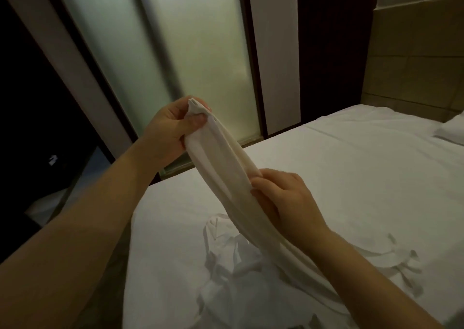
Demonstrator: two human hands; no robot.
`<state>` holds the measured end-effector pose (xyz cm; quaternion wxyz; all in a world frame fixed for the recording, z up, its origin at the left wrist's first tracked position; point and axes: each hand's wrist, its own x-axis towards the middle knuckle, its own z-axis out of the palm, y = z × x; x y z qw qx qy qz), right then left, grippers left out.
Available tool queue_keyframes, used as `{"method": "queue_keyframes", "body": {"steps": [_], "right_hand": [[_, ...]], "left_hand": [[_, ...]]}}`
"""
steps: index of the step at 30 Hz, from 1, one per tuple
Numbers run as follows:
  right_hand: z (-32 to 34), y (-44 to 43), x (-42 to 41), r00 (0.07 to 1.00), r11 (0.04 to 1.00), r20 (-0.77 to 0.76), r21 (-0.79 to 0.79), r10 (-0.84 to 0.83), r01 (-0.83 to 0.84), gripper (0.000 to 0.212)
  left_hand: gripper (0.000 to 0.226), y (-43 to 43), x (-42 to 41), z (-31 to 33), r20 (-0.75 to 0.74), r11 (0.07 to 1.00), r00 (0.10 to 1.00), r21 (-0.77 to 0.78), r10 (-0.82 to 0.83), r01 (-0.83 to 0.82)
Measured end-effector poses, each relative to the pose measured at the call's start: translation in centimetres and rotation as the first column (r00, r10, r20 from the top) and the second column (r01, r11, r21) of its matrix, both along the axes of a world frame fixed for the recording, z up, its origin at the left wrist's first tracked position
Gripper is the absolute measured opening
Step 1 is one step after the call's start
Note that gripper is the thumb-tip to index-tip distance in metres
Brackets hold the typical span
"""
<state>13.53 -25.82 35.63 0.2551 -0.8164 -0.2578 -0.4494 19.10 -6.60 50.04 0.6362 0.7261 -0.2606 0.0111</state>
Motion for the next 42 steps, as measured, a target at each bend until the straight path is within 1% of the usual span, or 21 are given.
{"method": "queue_keyframes", "body": {"steps": [2,3,5,6,7,9,11,14,17,20,21,24,26,28,31,32,35,38,39,42], "right_hand": [[0.7,0.2,0.2,0.991,0.998,-0.123,0.045,0.042,-0.036,0.039],[0.9,0.2,0.4,0.981,0.994,-0.181,0.091,0.071,-0.056,0.041],[1.1,-0.2,0.7,0.97,0.984,-0.218,0.165,0.108,-0.072,0.027],[1.1,-0.4,0.8,0.971,0.981,-0.21,0.176,0.112,-0.076,0.021],[1.1,-0.5,0.7,0.975,0.982,-0.193,0.172,0.111,-0.078,0.021],[1.1,-0.4,0.7,0.985,0.99,-0.148,0.12,0.086,-0.068,0.026],[1.3,-0.1,0.6,0.992,0.996,-0.107,0.07,0.063,-0.056,0.03],[2.0,0.5,0.5,0.998,0.999,-0.053,0.032,0.045,-0.043,0.034],[2.7,1.2,0.4,0.999,1.0,-0.022,0.008,0.024,-0.024,0.044],[3.6,2.2,0.3,0.999,0.999,-0.014,0.02,0.049,-0.048,0.046],[3.9,2.5,0.3,0.998,0.998,-0.005,0.033,0.057,-0.056,0.046],[5.0,3.3,0.2,0.998,0.996,0.035,0.071,0.058,-0.06,0.037],[5.5,3.8,0.2,0.997,0.996,0.058,0.078,0.046,-0.05,0.037],[5.7,4.1,0.2,0.997,0.997,0.075,0.07,0.032,-0.037,0.039],[5.5,4.4,0.3,0.997,0.999,0.067,0.031,0.029,-0.031,0.038],[5.3,4.5,0.3,0.998,0.999,0.066,0.02,0.024,-0.025,0.037],[4.8,4.8,0.1,0.996,1.0,0.086,0.001,-0.003,0.003,0.038],[4.5,5.1,-0.3,0.995,0.999,0.088,0.014,-0.053,0.052,0.039],[4.4,5.2,-0.4,0.996,0.998,0.068,0.026,-0.064,0.062,0.041],[4.5,4.9,-0.7,0.995,0.996,-0.066,0.025,-0.079,0.081,0.064]], "left_hand": [[0.003,0.1,-0.2,0.0,-0.002,1.0,1.0,0.006,0.001,-0.001],[0.007,0.2,-0.2,-0.1,0.004,1.0,1.0,0.009,-0.002,0.002],[0.01,0.4,-0.4,-0.1,-0.008,1.0,1.0,0.003,-0.001,0.001],[0.009,0.4,-0.6,0.0,-0.017,1.0,1.0,-0.004,0.005,-0.005],[0.011,0.5,-0.6,0.0,-0.017,1.0,1.0,-0.007,0.003,-0.004],[0.014,0.7,-0.9,-0.2,-0.019,1.0,1.0,0.002,0.005,-0.005],[0.006,0.7,-1.1,-0.3,-0.013,1.0,1.0,0.004,-0.003,0.003],[0.004,0.7,-1.6,-0.4,-0.01,1.0,1.0,-0.008,-0.025,0.025],[0.004,0.4,-2.0,-0.4,-0.018,0.998,0.999,-0.042,-0.049,0.048],[0.003,0.5,-2.2,-0.6,-0.04,0.998,0.998,-0.052,-0.048,0.046],[0.006,0.7,-2.2,-0.7,-0.049,0.997,0.997,-0.052,-0.06,0.057],[0.027,1.1,-2.0,-0.9,-0.072,0.997,0.995,-0.031,-0.075,0.073],[0.03,1.3,-1.9,-0.9,-0.08,0.995,0.992,-0.041,-0.097,0.094],[0.026,1.4,-2.0,-0.9,-0.077,0.992,0.99,-0.053,-0.12,0.116],[0.017,1.5,-2.4,-1.0,-0.109,0.99,0.987,-0.088,-0.116,0.107],[0.017,1.5,-2.5,-1.1,-0.121,0.989,0.985,-0.098,-0.119,0.108],[0.027,1.5,-2.5,-1.2,-0.144,0.985,0.979,-0.116,-0.143,0.127],[0.029,1.5,-2.6,-1.3,-0.154,0.984,0.978,-0.132,-0.143,0.123],[0.027,1.5,-2.7,-1.3,-0.152,0.983,0.979,-0.139,-0.137,0.116],[0.011,1.4,-2.6,-1.4,-0.13,0.983,0.987,-0.171,-0.093,0.071]]}}
